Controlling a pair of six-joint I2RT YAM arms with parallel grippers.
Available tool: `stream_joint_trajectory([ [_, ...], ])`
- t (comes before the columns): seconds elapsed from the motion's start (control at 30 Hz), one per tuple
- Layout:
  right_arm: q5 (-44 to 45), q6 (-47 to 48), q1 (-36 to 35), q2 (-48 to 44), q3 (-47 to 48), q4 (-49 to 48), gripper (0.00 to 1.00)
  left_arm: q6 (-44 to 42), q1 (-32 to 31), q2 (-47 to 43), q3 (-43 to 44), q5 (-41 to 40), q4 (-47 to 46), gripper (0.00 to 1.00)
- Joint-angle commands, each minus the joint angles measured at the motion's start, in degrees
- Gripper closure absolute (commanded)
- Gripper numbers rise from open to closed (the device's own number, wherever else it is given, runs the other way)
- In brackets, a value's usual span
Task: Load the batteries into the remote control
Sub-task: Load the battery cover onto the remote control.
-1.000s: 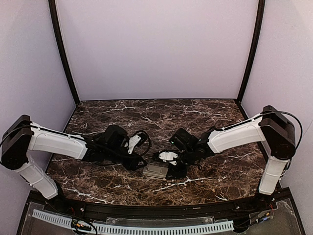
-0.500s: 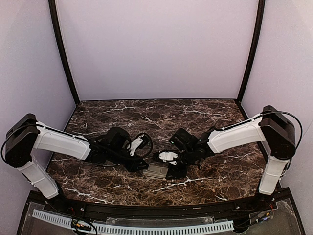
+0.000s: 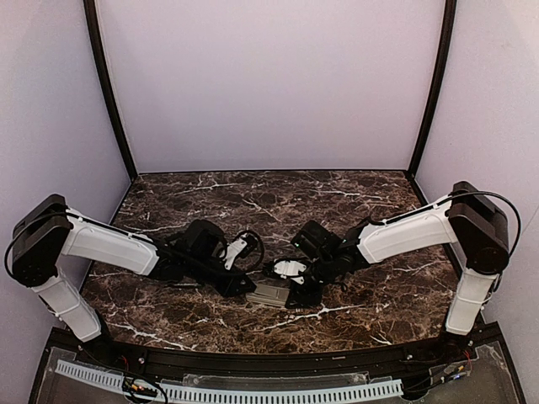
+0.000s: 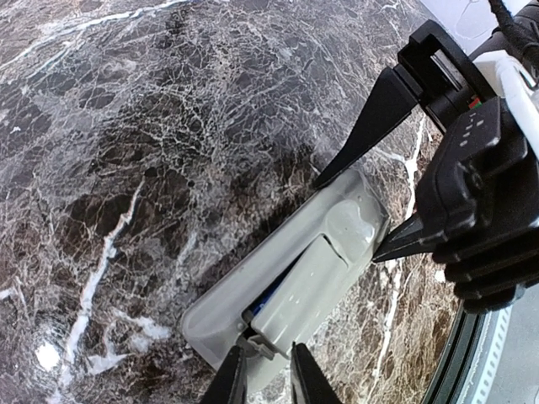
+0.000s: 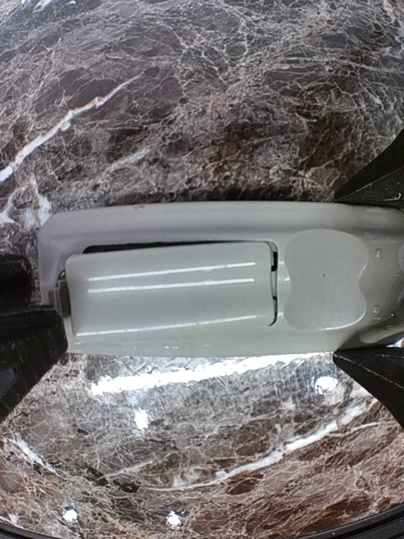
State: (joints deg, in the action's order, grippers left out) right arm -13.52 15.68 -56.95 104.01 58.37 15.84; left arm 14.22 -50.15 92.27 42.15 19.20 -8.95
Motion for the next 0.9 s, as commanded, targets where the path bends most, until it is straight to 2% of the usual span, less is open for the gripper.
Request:
stream_joint_trajectory([
  [0.0,0.1,0.1,0.4,2.3,-1.0,-0.5,0.57,0.3,-0.2,0.7,0.2,1.1,0.1,0.81],
  [0.87,0.2,0.0,0.4,2.7,-1.2,-0.6,0.58,-0.7,-0.8,4.5,2.7,1.4,2.2,0.86],
])
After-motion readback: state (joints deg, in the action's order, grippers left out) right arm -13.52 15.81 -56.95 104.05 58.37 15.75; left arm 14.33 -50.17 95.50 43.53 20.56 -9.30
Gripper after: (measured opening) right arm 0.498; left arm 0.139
